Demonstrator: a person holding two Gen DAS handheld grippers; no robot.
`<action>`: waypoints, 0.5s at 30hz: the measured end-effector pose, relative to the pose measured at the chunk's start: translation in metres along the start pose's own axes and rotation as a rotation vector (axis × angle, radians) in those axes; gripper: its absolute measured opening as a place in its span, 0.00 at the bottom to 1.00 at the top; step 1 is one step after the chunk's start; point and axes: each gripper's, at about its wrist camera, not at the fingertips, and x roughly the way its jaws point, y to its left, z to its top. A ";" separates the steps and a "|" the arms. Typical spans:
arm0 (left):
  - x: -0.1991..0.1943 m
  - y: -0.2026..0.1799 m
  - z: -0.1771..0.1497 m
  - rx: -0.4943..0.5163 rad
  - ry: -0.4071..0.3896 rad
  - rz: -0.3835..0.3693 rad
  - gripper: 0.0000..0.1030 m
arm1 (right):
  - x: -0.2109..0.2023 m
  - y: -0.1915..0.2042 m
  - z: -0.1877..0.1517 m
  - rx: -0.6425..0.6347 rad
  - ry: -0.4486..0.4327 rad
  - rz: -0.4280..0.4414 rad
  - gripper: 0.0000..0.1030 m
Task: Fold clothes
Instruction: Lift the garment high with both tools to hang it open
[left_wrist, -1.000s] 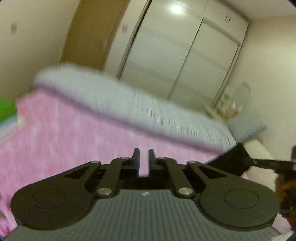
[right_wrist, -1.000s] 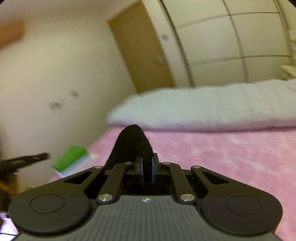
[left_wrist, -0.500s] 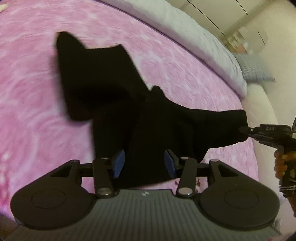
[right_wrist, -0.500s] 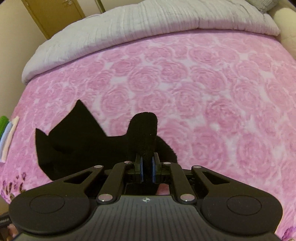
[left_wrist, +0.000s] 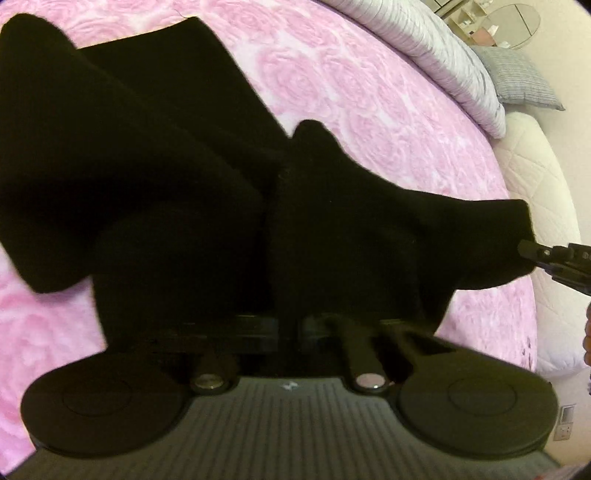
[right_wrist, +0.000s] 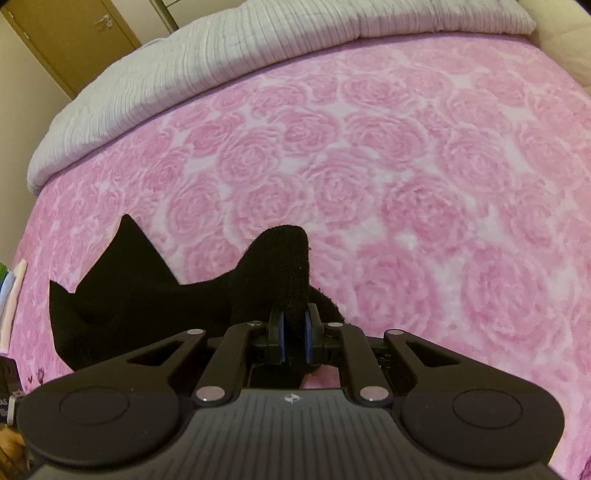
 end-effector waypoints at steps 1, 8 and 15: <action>-0.008 -0.005 0.000 0.014 -0.024 -0.001 0.04 | -0.001 0.000 0.002 0.000 -0.008 0.006 0.11; -0.138 -0.038 0.015 0.051 -0.264 -0.008 0.04 | -0.047 0.012 0.020 -0.004 -0.124 0.122 0.09; -0.292 -0.081 0.063 0.190 -0.559 0.031 0.04 | -0.141 0.050 0.064 -0.062 -0.329 0.333 0.09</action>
